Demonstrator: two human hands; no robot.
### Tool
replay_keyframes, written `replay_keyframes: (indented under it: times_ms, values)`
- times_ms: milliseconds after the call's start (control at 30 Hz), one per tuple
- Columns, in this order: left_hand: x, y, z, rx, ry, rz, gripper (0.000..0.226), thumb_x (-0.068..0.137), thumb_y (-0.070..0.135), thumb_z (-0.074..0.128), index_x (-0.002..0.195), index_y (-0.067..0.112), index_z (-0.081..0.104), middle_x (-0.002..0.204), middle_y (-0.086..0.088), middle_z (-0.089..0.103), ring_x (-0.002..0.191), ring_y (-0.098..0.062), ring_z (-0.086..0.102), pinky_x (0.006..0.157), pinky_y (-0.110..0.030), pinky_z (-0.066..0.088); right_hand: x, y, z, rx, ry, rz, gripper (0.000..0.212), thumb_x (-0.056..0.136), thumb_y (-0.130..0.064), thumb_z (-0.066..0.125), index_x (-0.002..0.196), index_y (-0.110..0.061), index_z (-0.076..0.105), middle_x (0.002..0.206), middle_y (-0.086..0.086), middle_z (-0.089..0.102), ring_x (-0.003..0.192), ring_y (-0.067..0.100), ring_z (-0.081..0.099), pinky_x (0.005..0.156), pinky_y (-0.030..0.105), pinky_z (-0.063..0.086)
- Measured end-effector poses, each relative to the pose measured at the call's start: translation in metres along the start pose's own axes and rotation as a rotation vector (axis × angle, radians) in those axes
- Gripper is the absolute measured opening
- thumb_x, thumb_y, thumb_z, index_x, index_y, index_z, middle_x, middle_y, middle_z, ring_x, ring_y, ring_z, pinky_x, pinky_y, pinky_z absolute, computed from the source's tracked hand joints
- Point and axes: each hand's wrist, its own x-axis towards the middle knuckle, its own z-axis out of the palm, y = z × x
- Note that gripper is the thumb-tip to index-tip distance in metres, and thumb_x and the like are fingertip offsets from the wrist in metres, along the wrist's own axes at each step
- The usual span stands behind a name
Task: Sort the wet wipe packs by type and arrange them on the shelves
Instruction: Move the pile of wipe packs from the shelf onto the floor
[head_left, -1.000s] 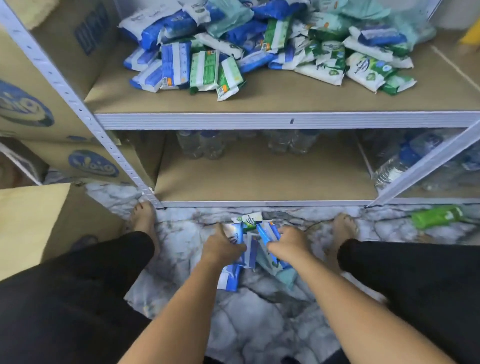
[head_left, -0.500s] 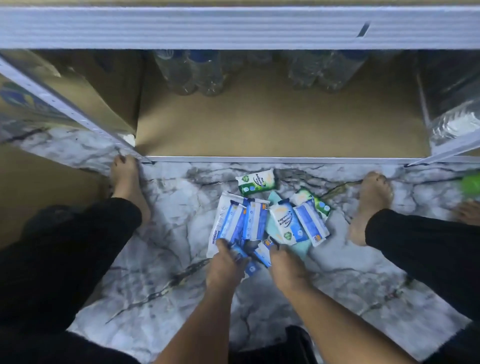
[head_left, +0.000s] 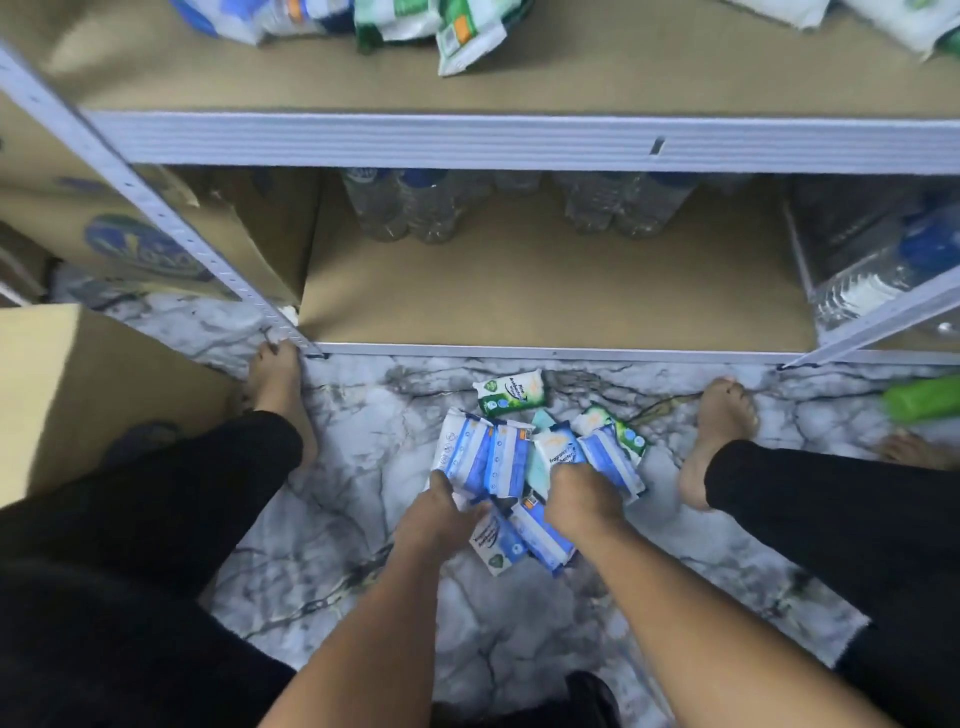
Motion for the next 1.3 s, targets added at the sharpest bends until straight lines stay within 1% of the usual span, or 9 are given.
replay_keyframes:
  times_ms: [133,367,567,733,900,1033,1100,1200,1300]
  values:
    - [-0.018,0.019,-0.030,0.031,0.110,0.101,0.056,0.089,0.062,0.060,0.120,0.018,0.046,0.115,-0.010,0.066,0.105,-0.030,0.062,0.075,-0.033,0.041,-0.013,-0.010,-0.051,0.218,0.196,0.001,0.015,0.090,-0.015,0.055,0.097,-0.015,0.068,0.100,0.011,0.069,0.092,0.033,0.067,0.065,0.030,0.046]
    - [-0.061,0.093,-0.128,-0.046,0.393,0.468,0.037,0.091,0.057,0.059,0.107,0.025,0.049,0.068,0.007,0.064,0.082,-0.026,0.065,0.070,-0.034,0.046,-0.039,-0.038,-0.167,0.419,0.571,-0.174,0.011,0.083,-0.026,0.058,0.083,-0.021,0.068,0.077,0.001,0.068,0.077,0.031,0.064,0.063,0.029,0.051]
    - [-0.118,0.135,-0.236,-0.065,0.731,0.708,0.028,0.093,0.050,0.061,0.108,0.027,0.057,0.077,0.014,0.059,0.079,-0.015,0.060,0.074,-0.032,0.051,-0.064,-0.055,-0.270,0.372,0.825,-0.375,0.011,0.087,-0.031,0.060,0.084,-0.022,0.067,0.075,-0.004,0.065,0.076,0.027,0.062,0.064,0.032,0.052]
    - [-0.129,0.160,-0.289,0.001,0.827,0.821,0.022,0.091,0.045,0.059,0.108,0.032,0.052,0.094,0.012,0.061,0.078,-0.013,0.059,0.070,-0.034,0.049,-0.058,-0.067,-0.325,0.319,0.912,-0.503,0.014,0.089,-0.024,0.064,0.103,-0.022,0.066,0.104,-0.004,0.058,0.098,0.023,0.056,0.079,0.039,0.052]
    - [-0.096,0.180,-0.307,0.049,0.956,0.893,0.038,0.088,0.040,0.058,0.123,0.024,0.057,0.125,0.002,0.056,0.116,-0.023,0.052,0.092,-0.044,0.049,-0.029,-0.079,-0.350,0.128,0.905,-0.503,0.056,0.092,-0.022,0.058,0.146,-0.021,0.046,0.151,0.002,0.037,0.132,0.032,0.034,0.111,0.049,0.034]
    - [-0.077,0.207,-0.307,0.113,0.982,0.813,0.058,0.089,0.044,0.051,0.143,0.027,0.044,0.142,0.001,0.047,0.131,-0.025,0.042,0.103,-0.049,0.039,-0.009,-0.086,-0.356,0.086,0.868,-0.494,0.054,0.096,-0.025,0.049,0.149,-0.036,0.042,0.164,-0.005,0.022,0.141,0.029,0.024,0.112,0.054,0.028]
    - [-0.072,0.220,-0.306,0.146,0.986,0.777,0.059,0.092,0.043,0.048,0.149,0.032,0.034,0.145,0.003,0.042,0.131,-0.023,0.038,0.101,-0.048,0.032,0.001,-0.087,-0.357,0.131,0.900,-0.514,0.049,0.092,-0.028,0.048,0.140,-0.032,0.057,0.158,0.000,0.035,0.137,0.029,0.033,0.109,0.051,0.032]
    - [-0.068,0.231,-0.309,0.144,1.017,0.756,0.055,0.094,0.045,0.042,0.147,0.035,0.036,0.141,0.003,0.043,0.127,-0.024,0.040,0.098,-0.047,0.033,0.013,-0.087,-0.364,0.339,0.984,-0.556,0.037,0.078,-0.033,0.054,0.095,-0.012,0.079,0.123,0.015,0.063,0.111,0.037,0.057,0.096,0.040,0.048]
    - [-0.064,0.238,-0.312,0.084,1.044,0.706,0.043,0.096,0.052,0.042,0.131,0.029,0.056,0.132,-0.002,0.052,0.119,-0.029,0.046,0.095,-0.045,0.038,0.017,-0.082,-0.373,0.350,1.021,-0.500,0.039,0.073,-0.049,0.068,0.056,-0.015,0.056,0.078,0.008,0.057,0.078,0.031,0.054,0.067,0.031,0.038]
